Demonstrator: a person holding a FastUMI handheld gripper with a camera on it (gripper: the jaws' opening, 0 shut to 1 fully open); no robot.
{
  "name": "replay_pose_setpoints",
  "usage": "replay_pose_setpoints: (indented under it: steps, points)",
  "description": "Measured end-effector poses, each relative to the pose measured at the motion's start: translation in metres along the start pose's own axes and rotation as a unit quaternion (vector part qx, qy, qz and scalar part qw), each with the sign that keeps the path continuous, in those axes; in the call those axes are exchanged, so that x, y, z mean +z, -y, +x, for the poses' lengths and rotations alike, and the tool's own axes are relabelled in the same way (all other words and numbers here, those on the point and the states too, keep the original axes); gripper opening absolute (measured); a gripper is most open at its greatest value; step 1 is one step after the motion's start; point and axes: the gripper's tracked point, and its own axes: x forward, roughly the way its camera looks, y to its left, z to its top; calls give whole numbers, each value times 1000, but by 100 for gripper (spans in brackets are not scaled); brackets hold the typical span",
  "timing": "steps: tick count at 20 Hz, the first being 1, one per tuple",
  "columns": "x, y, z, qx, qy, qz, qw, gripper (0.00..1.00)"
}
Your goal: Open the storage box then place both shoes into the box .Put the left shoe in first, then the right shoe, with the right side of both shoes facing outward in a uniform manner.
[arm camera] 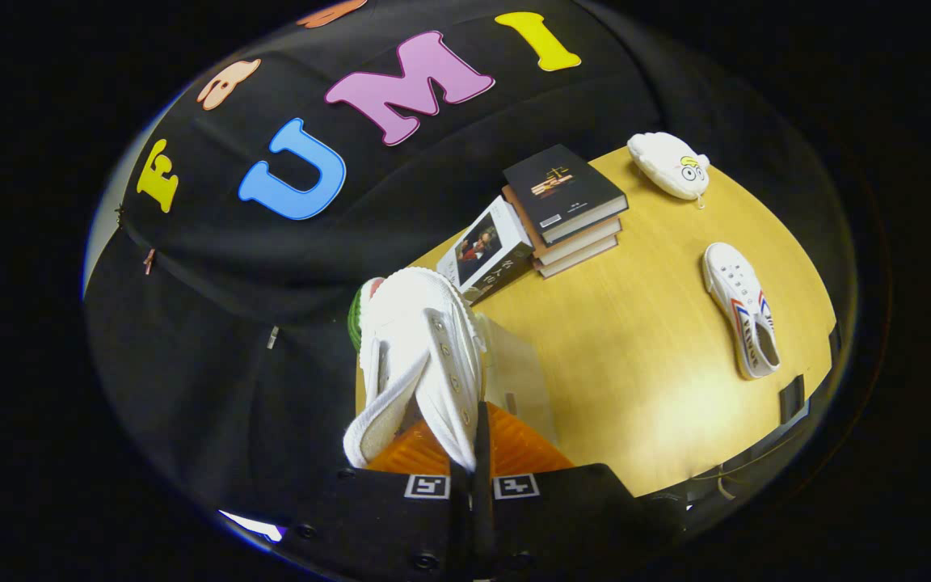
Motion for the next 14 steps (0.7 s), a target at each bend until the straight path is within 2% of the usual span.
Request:
replay_pose_setpoints:
  steps: [8, 14]
  points:
    - [-58, -45, 75, 0, -41, -1, 999, 5]
    - [-83, -37, 129, -50, -50, -13, 997, 5]
